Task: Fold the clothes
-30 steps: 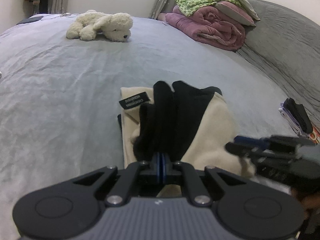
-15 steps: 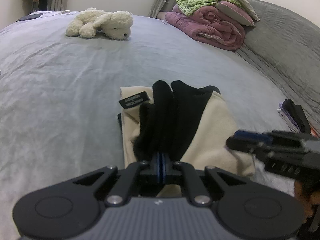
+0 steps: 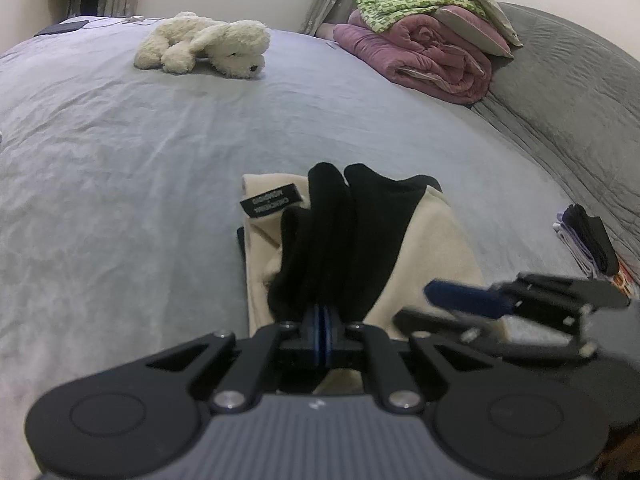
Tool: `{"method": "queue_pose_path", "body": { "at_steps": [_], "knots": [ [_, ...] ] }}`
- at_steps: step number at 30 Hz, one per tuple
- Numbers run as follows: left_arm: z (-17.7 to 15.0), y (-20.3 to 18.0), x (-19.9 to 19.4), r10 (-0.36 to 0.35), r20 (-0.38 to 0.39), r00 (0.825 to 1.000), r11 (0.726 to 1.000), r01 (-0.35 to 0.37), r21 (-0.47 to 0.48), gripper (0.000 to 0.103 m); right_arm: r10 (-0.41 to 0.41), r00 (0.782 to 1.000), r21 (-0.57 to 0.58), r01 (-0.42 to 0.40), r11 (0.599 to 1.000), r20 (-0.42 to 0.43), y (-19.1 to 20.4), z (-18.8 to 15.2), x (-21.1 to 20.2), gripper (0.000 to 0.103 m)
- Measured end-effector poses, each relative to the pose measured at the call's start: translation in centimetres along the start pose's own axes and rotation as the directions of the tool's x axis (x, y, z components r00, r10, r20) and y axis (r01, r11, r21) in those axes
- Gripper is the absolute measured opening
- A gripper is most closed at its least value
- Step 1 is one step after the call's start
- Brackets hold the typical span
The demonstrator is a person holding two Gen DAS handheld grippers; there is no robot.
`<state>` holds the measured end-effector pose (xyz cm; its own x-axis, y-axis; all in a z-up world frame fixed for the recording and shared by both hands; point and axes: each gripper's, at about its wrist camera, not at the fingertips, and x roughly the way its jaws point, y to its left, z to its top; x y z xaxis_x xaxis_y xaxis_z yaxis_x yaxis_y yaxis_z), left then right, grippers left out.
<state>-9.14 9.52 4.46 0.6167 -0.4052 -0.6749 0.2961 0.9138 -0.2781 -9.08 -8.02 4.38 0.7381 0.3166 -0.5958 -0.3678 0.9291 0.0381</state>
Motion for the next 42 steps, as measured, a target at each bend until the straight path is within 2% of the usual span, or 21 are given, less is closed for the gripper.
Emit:
{"method": "queue_pose_path", "body": {
  "at_steps": [3, 7, 11, 15, 18, 22, 25, 29, 36, 42],
  "knots": [
    [0.1, 0.2, -0.1, -0.007, 0.005, 1.000, 1.000, 0.007, -0.007, 0.005, -0.029, 1.000, -0.059, 0.029, 0.998, 0.002, 0.7, -1.1, 0.2, 0.037],
    [0.4, 0.2, -0.7, -0.010, 0.046, 0.999, 1.000, 0.011, -0.026, 0.005, -0.012, 1.000, -0.081, 0.012, 0.997, -0.009, 0.3, -1.4, -0.1, 0.037],
    [0.8, 0.1, -1.9, -0.019, 0.116, 0.993, 0.999, 0.023, -0.032, 0.017, -0.002, 1.000, -0.099, 0.001, 0.995, -0.015, 0.3, -1.6, -0.2, 0.037],
    [0.7, -0.5, -1.6, -0.029, 0.122, 0.992, 1.000, 0.027, 0.013, 0.018, 0.013, 1.000, -0.097, -0.014, 0.995, -0.018, 0.1, -1.7, -0.4, 0.037],
    [0.6, -1.3, -0.4, 0.034, 0.089, 0.995, 0.997, -0.040, 0.070, 0.018, 0.019, 1.000, -0.070, -0.020, 0.997, -0.018, -0.2, -1.4, 0.0, 0.038],
    [0.7, -1.0, 0.7, 0.076, 0.068, 0.995, 0.993, -0.081, 0.081, 0.018, 0.037, 0.999, -0.032, -0.037, 0.999, -0.016, -0.6, -0.8, -0.3, 0.038],
    [0.9, -0.6, 0.8, 0.079, 0.060, 0.995, 0.994, -0.082, 0.065, 0.018, 0.070, 0.998, 0.056, -0.070, 0.996, 0.004, -2.1, -0.1, -0.8, 0.036],
    [0.8, -0.7, 0.8, 0.082, 0.060, 0.995, 0.994, -0.086, 0.065, 0.018, 0.054, 0.998, 0.169, -0.057, 0.984, 0.024, -4.7, 0.8, -0.4, 0.036],
    [0.7, -1.0, 0.6, 0.089, 0.057, 0.994, 0.993, -0.093, 0.068, 0.018, 0.079, 0.996, 0.337, -0.091, 0.937, 0.050, -8.5, 2.0, 1.1, 0.032],
    [0.7, -1.1, 0.6, 0.094, 0.055, 0.994, 0.992, -0.098, 0.076, 0.018, 0.014, 0.998, 0.433, -0.042, 0.900, 0.068, -11.1, 2.9, 2.0, 0.032]
  ]
}}
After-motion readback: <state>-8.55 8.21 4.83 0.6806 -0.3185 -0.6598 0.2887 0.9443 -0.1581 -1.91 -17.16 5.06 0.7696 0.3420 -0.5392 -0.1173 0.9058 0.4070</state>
